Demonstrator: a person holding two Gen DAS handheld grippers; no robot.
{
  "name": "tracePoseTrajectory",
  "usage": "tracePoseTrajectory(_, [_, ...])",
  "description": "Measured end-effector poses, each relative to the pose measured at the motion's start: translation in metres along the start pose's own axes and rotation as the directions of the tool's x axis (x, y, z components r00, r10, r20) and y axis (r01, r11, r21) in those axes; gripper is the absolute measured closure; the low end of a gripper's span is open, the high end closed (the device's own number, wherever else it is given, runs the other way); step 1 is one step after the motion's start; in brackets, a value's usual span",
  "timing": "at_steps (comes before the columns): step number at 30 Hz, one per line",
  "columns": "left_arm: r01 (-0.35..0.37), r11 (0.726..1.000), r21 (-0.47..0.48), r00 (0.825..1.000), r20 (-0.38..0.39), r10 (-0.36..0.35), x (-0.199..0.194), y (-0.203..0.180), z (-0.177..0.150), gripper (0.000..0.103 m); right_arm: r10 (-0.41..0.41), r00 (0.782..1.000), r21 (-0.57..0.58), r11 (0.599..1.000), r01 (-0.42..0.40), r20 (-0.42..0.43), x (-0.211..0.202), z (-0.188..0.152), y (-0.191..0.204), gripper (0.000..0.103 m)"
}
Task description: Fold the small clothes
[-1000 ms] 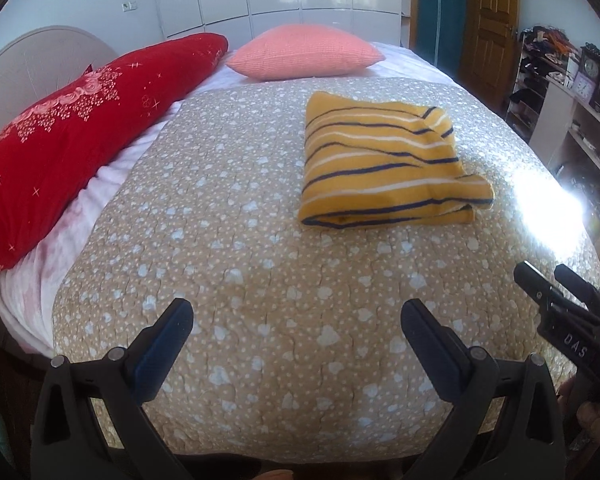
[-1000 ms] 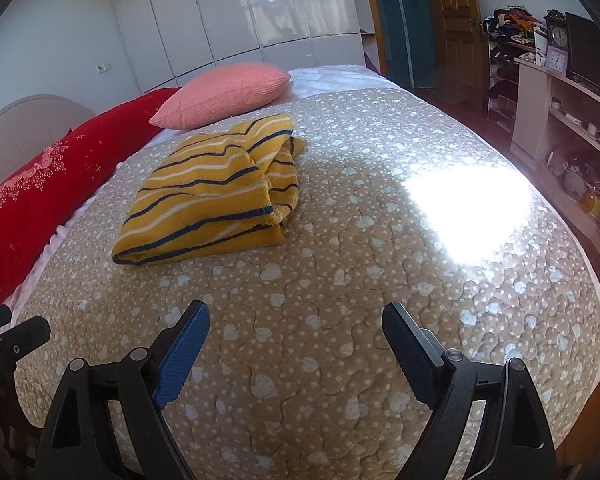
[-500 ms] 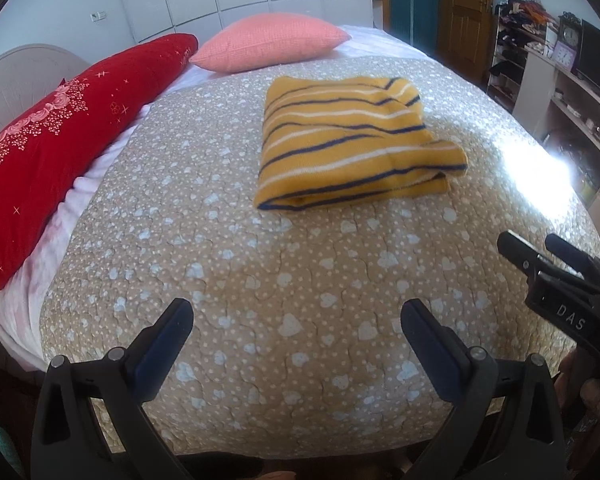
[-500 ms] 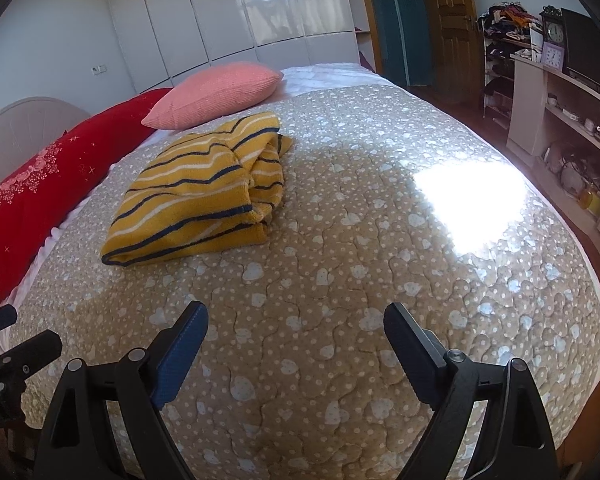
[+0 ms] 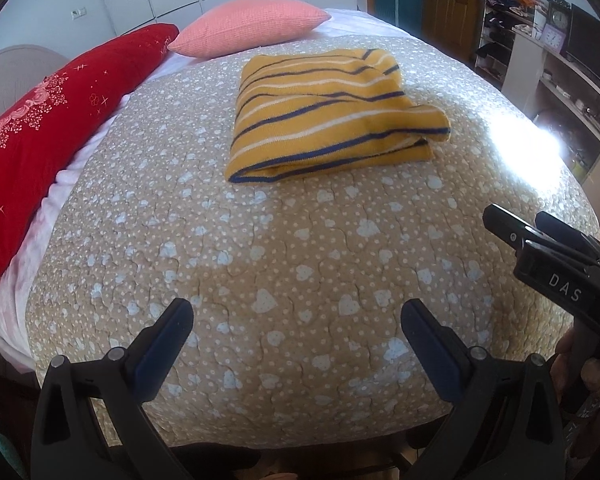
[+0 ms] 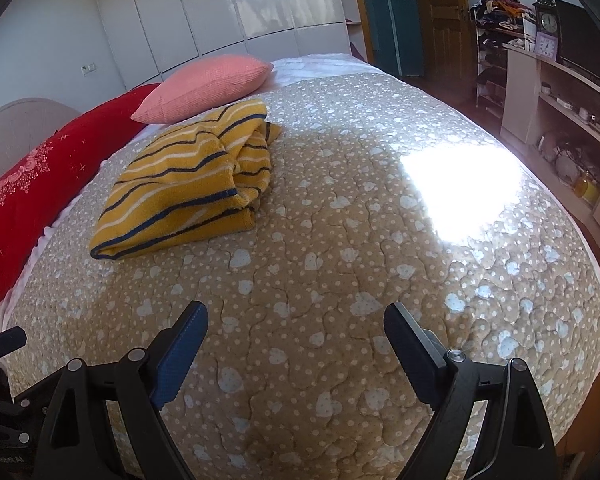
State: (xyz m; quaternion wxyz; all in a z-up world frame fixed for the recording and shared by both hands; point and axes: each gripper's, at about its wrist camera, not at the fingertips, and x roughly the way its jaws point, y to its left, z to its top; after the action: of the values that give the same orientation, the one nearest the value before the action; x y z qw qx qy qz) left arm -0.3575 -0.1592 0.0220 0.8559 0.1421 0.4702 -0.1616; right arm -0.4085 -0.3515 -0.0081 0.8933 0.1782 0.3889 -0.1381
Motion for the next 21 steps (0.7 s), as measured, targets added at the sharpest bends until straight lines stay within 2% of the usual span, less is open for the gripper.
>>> tracePoseTrajectory(21, [0.008, 0.999, -0.043, 1.0, -0.025, -0.009, 0.005, 0.01, -0.004, 0.0, 0.012, 1.0, -0.027, 1.0, -0.013, -0.009, 0.002, -0.004, 0.012, 0.01])
